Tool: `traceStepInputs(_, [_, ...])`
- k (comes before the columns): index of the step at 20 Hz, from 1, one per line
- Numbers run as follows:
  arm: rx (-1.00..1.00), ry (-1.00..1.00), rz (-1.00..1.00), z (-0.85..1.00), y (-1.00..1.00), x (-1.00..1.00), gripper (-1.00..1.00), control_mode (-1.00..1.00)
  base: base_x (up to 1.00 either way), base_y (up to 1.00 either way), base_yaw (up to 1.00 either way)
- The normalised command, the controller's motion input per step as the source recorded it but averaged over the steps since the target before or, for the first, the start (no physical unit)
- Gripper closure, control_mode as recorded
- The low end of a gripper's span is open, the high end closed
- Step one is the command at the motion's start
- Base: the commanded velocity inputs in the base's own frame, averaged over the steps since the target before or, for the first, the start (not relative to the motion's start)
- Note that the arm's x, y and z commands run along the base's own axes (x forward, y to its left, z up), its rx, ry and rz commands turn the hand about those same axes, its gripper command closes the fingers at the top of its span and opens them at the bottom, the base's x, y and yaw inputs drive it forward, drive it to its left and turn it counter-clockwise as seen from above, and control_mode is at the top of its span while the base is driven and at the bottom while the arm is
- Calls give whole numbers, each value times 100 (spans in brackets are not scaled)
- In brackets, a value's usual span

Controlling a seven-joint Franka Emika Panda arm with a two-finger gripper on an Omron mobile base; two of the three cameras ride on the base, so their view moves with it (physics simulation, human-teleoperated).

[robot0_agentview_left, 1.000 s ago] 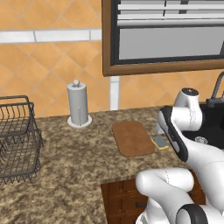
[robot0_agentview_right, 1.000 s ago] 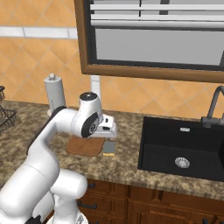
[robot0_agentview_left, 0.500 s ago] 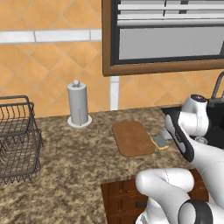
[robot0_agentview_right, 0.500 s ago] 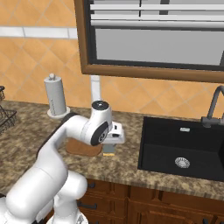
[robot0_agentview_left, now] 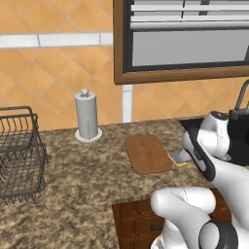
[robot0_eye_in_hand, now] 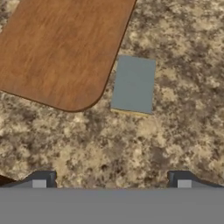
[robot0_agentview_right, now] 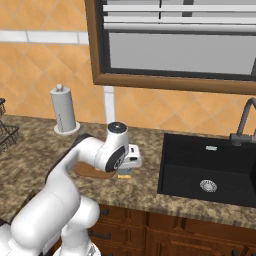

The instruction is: Pick up the sponge from the counter and clean the cutting board by briefly scrubbing or pressing down on the cutting board. Once finished, release the sponge.

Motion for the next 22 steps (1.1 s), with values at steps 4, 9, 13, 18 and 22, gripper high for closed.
traceStepInputs(4, [0,0,4,-31,5,23,-100,-100,0,0,0])
traceStepInputs(9, [0,1,3,-22,0,19,-100,-100,0,0,0])
traceStepInputs(13, [0,0,2,-18,0,21,-100,-100,0,0,0])
traceStepInputs(18, [0,1,0,-13,0,26,-100,-100,0,0,0])
traceStepInputs(22, [0,0,0,-13,0,21,-100,-100,0,0,0])
